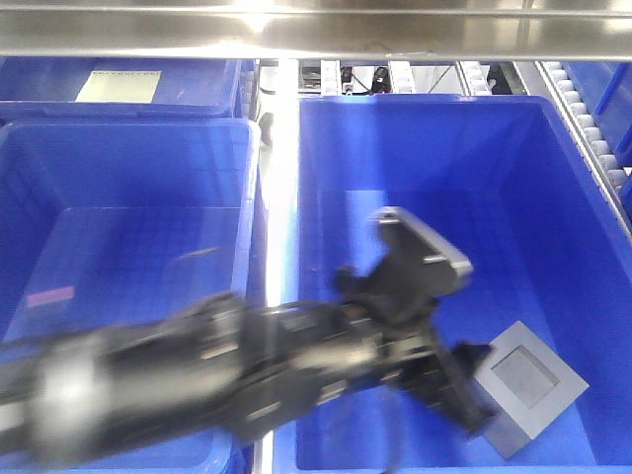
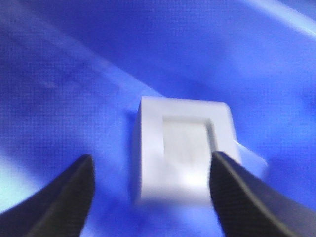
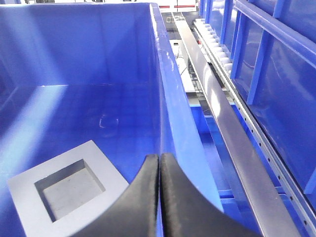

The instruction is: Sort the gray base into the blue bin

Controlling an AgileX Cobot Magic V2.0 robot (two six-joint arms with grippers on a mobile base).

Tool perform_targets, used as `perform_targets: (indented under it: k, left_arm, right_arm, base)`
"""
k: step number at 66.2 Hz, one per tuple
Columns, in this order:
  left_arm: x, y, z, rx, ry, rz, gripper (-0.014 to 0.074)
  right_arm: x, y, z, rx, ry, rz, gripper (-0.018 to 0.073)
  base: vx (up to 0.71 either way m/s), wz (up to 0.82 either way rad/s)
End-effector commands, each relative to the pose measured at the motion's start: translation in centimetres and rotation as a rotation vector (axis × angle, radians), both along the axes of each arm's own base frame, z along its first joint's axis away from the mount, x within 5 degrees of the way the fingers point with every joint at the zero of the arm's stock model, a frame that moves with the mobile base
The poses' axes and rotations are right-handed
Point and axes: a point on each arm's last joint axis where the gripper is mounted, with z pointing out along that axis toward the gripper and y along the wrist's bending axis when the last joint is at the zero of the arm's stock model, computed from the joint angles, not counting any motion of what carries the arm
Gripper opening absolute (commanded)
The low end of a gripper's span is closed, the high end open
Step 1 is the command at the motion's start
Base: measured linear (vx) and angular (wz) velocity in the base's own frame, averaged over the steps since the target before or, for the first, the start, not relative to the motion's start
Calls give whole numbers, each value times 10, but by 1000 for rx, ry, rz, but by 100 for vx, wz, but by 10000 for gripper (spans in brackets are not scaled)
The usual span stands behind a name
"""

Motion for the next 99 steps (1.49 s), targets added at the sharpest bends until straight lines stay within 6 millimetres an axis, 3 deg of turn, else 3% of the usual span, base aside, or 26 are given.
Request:
perform_targets:
  k: [1, 17, 41, 79, 99]
  left_arm:
    - [-14, 23, 40, -178, -129, 7, 428]
    - [-46, 71, 45, -233, -166, 12, 302]
    - [-91, 140, 60, -370, -258, 17, -6]
    - [-146, 222, 90, -506, -328, 0, -8]
    - [-154, 233, 95, -545, -353, -1, -7]
  right_arm:
    - [2, 0, 3, -18, -34, 0, -5]
    - [2, 0, 3, -18, -34, 0, -5]
    - [2, 0, 3, -18, -34, 0, -5]
    - [2, 0, 3, -18, -34, 0, -5]
    - [2, 0, 3, -18, -34, 0, -5]
  base:
    - [0, 0]
    - [0, 0]
    - [0, 0]
    - [0, 0]
    - [0, 0]
